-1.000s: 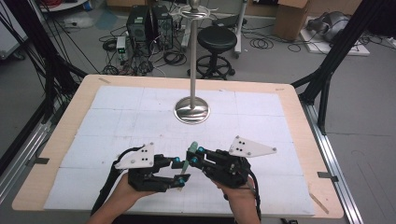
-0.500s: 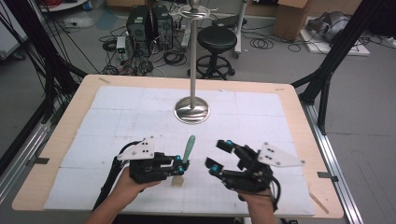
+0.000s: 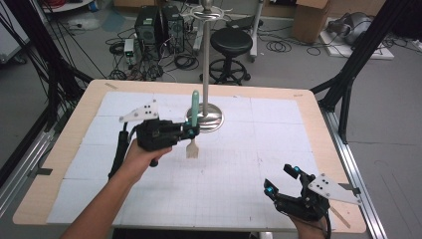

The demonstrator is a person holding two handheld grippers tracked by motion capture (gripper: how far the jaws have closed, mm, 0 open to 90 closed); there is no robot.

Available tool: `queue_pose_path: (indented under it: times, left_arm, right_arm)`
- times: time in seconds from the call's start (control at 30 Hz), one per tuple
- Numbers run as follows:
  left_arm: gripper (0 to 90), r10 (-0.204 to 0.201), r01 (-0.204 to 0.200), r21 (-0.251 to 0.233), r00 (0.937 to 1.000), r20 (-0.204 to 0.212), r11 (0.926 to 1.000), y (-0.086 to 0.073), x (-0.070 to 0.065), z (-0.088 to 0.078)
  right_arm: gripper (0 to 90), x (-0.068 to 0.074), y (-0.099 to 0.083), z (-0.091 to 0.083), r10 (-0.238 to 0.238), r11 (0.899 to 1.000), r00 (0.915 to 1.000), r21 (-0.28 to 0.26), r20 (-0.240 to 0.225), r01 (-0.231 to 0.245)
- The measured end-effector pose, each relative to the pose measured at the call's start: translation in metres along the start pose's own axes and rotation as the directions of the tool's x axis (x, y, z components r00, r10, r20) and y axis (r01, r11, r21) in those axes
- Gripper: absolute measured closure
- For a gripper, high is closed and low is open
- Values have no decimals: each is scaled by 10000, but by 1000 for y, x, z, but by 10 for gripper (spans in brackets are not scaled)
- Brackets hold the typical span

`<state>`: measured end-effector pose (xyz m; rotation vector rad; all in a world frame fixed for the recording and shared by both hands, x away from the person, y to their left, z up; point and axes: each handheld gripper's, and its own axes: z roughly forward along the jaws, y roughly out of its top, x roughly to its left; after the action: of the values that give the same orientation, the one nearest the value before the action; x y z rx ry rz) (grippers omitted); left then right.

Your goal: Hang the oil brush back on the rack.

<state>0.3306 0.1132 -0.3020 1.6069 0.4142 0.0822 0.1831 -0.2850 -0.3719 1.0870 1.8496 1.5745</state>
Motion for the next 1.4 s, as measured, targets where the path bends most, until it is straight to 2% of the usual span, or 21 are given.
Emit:
queue_pose_path:
  times: [0.07, 0.23, 0.3, 0.67, 1.07, 1.27, 1.4]
  left_arm:
    - [842, 122, -122, -14, 9999, 61, 9999, 13, 8, 1]
    - [842, 77, -70, -387, 9998, 177, 9992, 40, 24, 7]
    - [842, 161, -155, -328, 9997, 157, 9993, 50, 30, 10]
    - [842, 216, -191, -448, 9983, 544, 9988, 86, 57, 19]
    - [843, -200, 221, -228, 9961, 858, 9995, 98, 85, 38]
    - [842, -472, 504, -321, 9946, 923, 9982, 96, 98, 40]
    - [843, -521, 545, -244, 9946, 902, 9982, 93, 104, 41]
  right_arm:
    - [170, 0, -2, -1, -94, 10000, 10000, 26, 30, 94]
    - [170, -1, -8, -2, 12, 10000, 10000, 72, -35, -11]
    - [170, -2, -8, -2, 21, 10000, 10000, 64, -69, -20]
    - [171, -4, -9, -5, 164, 9999, 9999, -52, -46, -165]
    - [171, -4, -11, -6, 329, 9994, 9994, -85, 90, -329]
    - [171, -5, -13, -5, 320, 9995, 9995, -12, 45, -320]
    - [171, -6, -13, -6, 362, 9993, 9993, -19, 90, -362]
